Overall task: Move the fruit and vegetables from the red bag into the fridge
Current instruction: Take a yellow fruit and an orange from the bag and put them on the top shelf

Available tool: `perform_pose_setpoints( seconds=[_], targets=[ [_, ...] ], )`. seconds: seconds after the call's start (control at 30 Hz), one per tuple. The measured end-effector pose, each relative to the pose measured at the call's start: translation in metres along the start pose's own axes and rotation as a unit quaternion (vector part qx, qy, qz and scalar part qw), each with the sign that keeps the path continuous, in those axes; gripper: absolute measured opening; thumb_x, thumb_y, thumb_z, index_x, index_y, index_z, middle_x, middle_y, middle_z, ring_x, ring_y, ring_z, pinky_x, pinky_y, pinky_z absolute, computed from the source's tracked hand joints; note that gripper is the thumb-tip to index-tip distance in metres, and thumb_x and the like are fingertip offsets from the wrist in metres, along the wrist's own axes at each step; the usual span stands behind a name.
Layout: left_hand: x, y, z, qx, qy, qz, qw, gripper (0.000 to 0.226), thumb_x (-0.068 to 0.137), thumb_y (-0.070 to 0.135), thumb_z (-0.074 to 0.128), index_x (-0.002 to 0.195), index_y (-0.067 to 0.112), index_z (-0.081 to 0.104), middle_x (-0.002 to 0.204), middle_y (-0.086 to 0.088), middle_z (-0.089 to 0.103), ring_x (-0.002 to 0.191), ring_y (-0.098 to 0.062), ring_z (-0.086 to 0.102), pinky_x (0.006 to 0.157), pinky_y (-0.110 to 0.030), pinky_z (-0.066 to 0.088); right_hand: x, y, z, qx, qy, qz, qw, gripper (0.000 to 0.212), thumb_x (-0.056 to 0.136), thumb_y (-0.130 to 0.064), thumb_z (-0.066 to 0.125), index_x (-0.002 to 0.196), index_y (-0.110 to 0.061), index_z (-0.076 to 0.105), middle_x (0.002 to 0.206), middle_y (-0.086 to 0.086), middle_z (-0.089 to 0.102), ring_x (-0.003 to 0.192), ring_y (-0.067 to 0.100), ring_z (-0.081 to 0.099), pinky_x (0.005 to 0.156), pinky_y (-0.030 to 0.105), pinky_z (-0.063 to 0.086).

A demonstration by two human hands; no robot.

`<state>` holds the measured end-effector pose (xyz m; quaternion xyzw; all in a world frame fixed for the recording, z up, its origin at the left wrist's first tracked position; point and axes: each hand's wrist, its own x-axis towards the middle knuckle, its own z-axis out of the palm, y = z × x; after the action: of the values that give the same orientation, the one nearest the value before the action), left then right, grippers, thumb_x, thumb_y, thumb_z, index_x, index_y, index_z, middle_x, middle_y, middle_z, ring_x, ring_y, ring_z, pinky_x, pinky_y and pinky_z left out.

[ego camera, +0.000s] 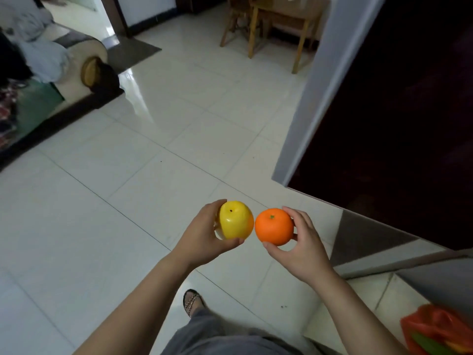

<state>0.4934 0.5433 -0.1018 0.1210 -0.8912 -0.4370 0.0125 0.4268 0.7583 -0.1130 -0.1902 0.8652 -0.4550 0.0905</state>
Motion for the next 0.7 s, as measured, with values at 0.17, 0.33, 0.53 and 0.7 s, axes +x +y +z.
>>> perform_pose_setpoints(
  seconds=[0.17, 0.33, 0.53, 0.7],
  targets=[
    [0.040, -0.048, -0.100, 0.039, 0.037, -0.010, 0.999, 0.089, 0.065, 0.036, 0.081, 0.138, 0.022, 0.033, 0.134, 0.002, 0.043, 0.108, -0.006, 0.042, 0.089, -0.024, 0.043, 0.077, -0.067, 0.074, 0.013, -0.039, -0.027, 0.999, 0.077, 0.067, -0.033, 0.079, 0.131, -0.033, 0.036, 0.130, -0.014, 0.036, 0.110, 0.006, 0.047, 0.084, 0.020, 0.048],
    [0.068, -0.081, -0.158, 0.047, 0.043, -0.034, 0.997, 0.096, 0.059, 0.049, 0.075, 0.140, 0.024, 0.029, 0.137, 0.002, 0.041, 0.114, -0.010, 0.044, 0.091, -0.025, 0.045, 0.131, -0.097, 0.121, 0.028, -0.061, -0.028, 0.997, 0.077, 0.066, -0.034, 0.080, 0.130, -0.034, 0.038, 0.130, -0.014, 0.036, 0.111, 0.008, 0.048, 0.085, 0.027, 0.051],
    [0.132, -0.104, -0.190, 0.019, 0.046, -0.049, 0.998, 0.086, 0.067, 0.042, 0.079, 0.137, 0.026, 0.031, 0.133, 0.006, 0.043, 0.114, -0.013, 0.047, 0.090, -0.027, 0.047, 0.201, -0.105, 0.145, 0.024, -0.051, -0.027, 0.998, 0.076, 0.065, -0.034, 0.081, 0.129, -0.033, 0.039, 0.128, -0.015, 0.037, 0.109, 0.008, 0.049, 0.083, 0.027, 0.051],
    [0.215, -0.105, -0.206, -0.049, 0.003, -0.072, 0.996, 0.074, 0.070, 0.034, 0.078, 0.131, 0.029, 0.036, 0.121, 0.010, 0.045, 0.106, -0.013, 0.052, 0.083, -0.028, 0.052, 0.281, -0.097, 0.147, 0.029, -0.006, -0.017, 0.999, 0.077, 0.064, -0.033, 0.081, 0.129, -0.032, 0.039, 0.129, -0.012, 0.038, 0.109, 0.010, 0.049, 0.084, 0.033, 0.052]
  ],
)
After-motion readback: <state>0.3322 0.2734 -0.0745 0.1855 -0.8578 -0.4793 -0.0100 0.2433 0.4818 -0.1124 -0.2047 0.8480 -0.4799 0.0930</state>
